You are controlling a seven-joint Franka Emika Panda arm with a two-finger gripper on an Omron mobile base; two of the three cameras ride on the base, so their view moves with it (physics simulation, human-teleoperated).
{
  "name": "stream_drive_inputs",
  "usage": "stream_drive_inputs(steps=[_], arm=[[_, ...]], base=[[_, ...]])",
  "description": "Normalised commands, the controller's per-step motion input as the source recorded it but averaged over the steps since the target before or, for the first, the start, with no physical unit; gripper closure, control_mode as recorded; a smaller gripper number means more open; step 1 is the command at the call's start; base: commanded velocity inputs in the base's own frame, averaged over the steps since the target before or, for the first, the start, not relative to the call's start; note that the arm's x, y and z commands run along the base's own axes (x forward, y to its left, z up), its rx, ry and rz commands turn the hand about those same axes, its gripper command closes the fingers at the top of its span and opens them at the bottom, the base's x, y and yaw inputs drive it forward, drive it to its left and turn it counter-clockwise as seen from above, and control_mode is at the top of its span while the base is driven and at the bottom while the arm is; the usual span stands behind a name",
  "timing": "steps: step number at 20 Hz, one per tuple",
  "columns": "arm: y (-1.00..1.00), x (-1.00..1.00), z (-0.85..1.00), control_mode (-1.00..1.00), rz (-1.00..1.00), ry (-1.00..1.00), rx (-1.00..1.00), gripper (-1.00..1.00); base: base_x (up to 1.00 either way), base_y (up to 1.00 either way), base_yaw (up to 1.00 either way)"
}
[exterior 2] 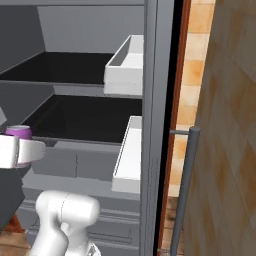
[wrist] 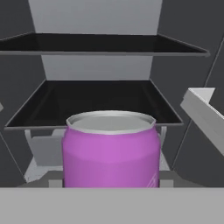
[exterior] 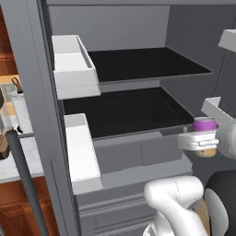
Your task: Open the fridge, grab two sodas, and place both sodas inside the bowl with ice on the dining counter.
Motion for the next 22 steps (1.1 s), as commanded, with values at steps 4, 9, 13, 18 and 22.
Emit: stream_drive_inputs(steps=[4,9,13,18,22], arm=[[0.00,0.00,0.00,1.00,0.00,0.00,0.00,1.00],[0.00,0.00,0.00,1.00,0.00,0.00,0.00,1.00],[0.00,0.00,0.00,1.00,0.00,0.00,0.00,1.00],[0.00,0.00,0.00,1.00,0.00,0.00,0.00,1.00],[0.00,0.00,0.00,1.00,0.00,0.00,0.00,1.00]], base=[[-0.72,0.00,0.00],[-0.80,0.00,0.00],[-0.85,0.00,0.00],[-0.87,0.00,0.01],[-0.92,0.00,0.03]])
